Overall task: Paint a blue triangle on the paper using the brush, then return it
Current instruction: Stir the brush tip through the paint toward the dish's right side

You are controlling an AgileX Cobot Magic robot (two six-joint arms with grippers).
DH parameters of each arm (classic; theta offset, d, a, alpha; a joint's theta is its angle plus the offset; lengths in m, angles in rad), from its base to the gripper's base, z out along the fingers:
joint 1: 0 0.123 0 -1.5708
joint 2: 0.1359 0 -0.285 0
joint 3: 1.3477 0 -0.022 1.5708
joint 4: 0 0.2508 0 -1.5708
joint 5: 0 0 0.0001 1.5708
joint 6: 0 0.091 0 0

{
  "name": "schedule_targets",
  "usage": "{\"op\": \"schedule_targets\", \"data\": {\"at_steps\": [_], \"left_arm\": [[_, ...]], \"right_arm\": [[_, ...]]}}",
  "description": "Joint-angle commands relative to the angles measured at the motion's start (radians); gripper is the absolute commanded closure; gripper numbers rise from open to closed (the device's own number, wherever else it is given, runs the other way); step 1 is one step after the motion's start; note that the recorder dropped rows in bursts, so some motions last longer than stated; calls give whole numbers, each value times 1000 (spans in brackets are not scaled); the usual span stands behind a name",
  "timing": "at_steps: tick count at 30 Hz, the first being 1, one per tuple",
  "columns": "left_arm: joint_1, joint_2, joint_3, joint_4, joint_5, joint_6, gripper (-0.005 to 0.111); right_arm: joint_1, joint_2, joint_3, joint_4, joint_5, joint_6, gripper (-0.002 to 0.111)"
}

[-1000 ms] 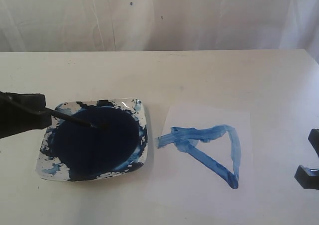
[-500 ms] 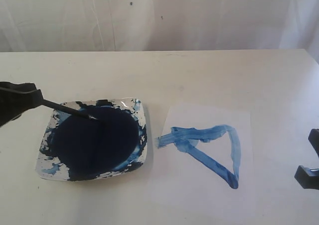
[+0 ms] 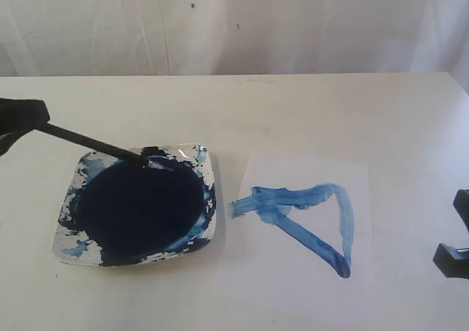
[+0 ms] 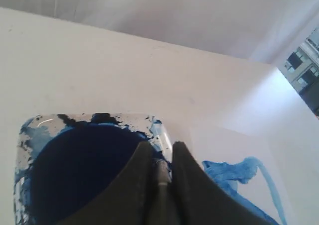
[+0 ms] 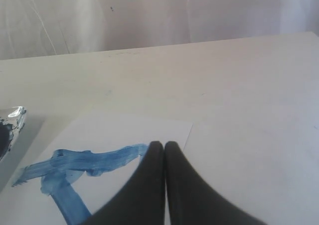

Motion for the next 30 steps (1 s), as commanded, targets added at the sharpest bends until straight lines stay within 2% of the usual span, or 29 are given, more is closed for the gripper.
{"op": "schedule_targets", "data": {"at_steps": [1,3,6,9,12,17,23,30], "left_arm": [[219,7,-7,-22,186,-8,107],[293,42,-7,-79,225,3,107],[343,114,-7,-245,265,128,107],[364,200,-24,-612,351,500,107],[400,268,-49,-786,435,713,107],[496,395,-84,-790,523,735,107],[612,553,-112,-762,764,749,107],[672,648,-136,-653,717,769,107]], "right_arm": [[-1,-6,7,4,2,4,108],[-1,-6,7,4,2,4,108],[-1,-6,7,4,2,4,108],[-1,-6,7,4,2,4,108],[-1,-6,7,4,2,4,108],[-1,-6,7,4,2,4,108],[-1,-6,7,4,2,4,108],[-1,-6,7,4,2,4,108]]}}
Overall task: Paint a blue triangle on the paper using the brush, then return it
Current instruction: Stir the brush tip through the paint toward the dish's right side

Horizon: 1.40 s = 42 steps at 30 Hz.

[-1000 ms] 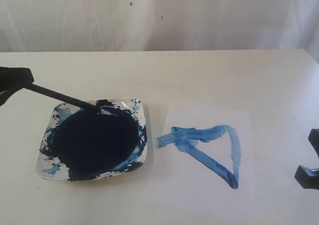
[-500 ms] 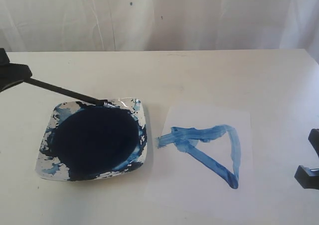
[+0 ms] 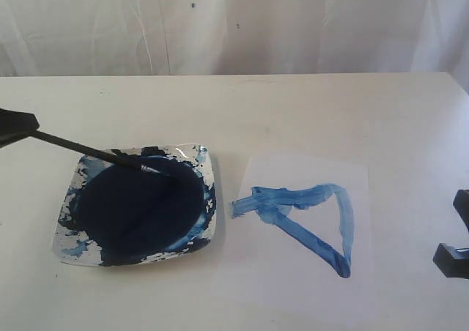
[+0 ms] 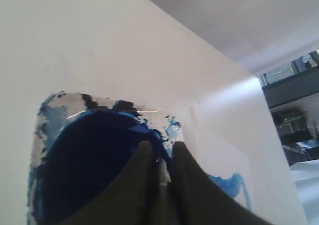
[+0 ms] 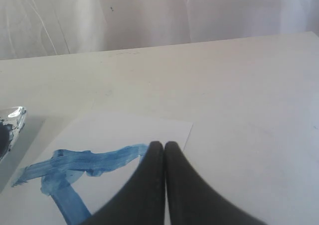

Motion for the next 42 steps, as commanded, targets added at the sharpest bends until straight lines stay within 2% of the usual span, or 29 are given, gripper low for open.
{"op": "schedule_targets", "data": {"at_steps": [1,4,10,19,35,38,42], "left_arm": [[37,48,-8,47,14,9,107],[57,88,-8,47,52,23,107],[86,175,-8,72,23,46,107],[91,267,-8,84,-20,66,107],[91,271,-8,58,-88,74,106],[91,271,-8,53,-110,70,95],[91,272,-8,22,-110,70,66]], "right_arm": [[-1,-6,7,4,2,-2,108],[-1,-6,7,4,2,-2,108],[-1,-6,7,4,2,-2,108],[-1,-6,7,4,2,-2,108],[-1,-6,7,4,2,-2,108],[-1,-6,7,4,2,-2,108],[-1,-6,7,4,2,-2,108]]}}
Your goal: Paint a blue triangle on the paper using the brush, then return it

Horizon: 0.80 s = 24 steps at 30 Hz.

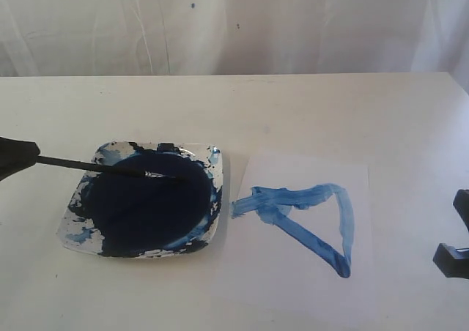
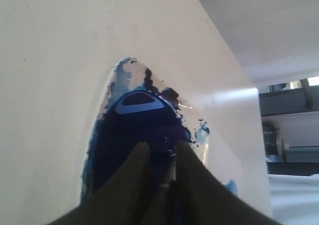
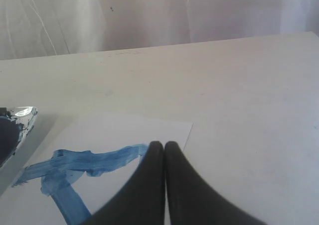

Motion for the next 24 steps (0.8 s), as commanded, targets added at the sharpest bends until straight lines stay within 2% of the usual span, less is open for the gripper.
{"op": "schedule_targets", "data": {"at_steps": [1,4,16,22,24], "left_arm": [[0,15,6,56,-195,65,57],[0,15,6,56,-200,65,50],[0,46,6,65,-200,77,51],[0,46,6,-26,-174,281,51],[0,46,6,-26,-166,281,51]], "right_arm": [[-1,-6,7,4,2,-3,108],[-1,-6,7,4,2,-3,108],[-1,-6,7,4,2,-3,108],[-1,-6,7,4,2,-3,108],[-1,-6,7,4,2,-3,108]]}}
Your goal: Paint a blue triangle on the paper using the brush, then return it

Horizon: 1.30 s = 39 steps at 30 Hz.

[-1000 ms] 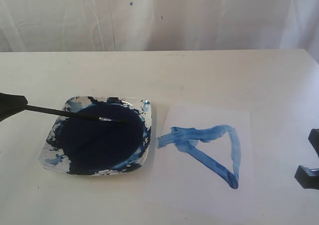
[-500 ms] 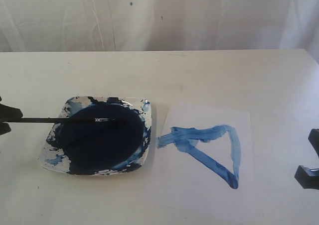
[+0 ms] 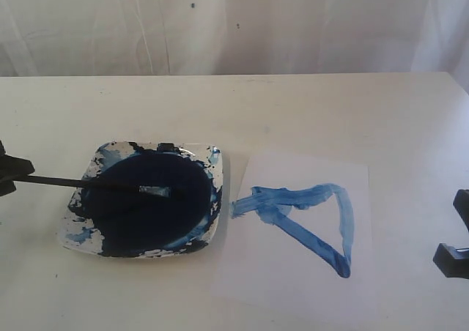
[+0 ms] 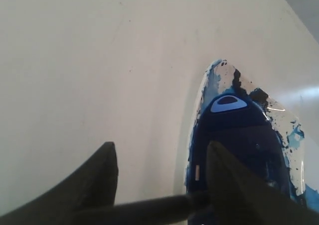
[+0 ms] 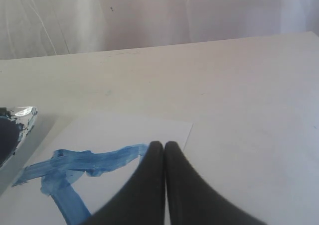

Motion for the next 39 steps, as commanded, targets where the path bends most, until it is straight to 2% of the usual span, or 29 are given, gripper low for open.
{"op": "schedule_targets", "data": {"at_steps": [1,13,20,26,29,31,37,39], "left_arm": [[0,0,6,-9,18,79,51],[0,0,6,-68,15,151,50],[0,0,6,-99,82,150,35],[0,0,-11,-99,127,150,34],[0,0,-33,-99,197,188,34],[0,0,-47,-99,186,191,34],[0,0,-57,-99,-3,202,34],[0,0,-62,-99,-23,214,34]], "right_arm": [[-1,-6,7,4,2,-3,108],[-1,-6,7,4,2,-3,108],[-1,-6,7,4,2,-3,108],[-1,-6,7,4,2,-3,108],[-1,-6,7,4,2,-2,108],[-1,-6,7,4,2,-2,108],[-1,-6,7,4,2,-2,108],[-1,-6,7,4,2,-2,108]]}}
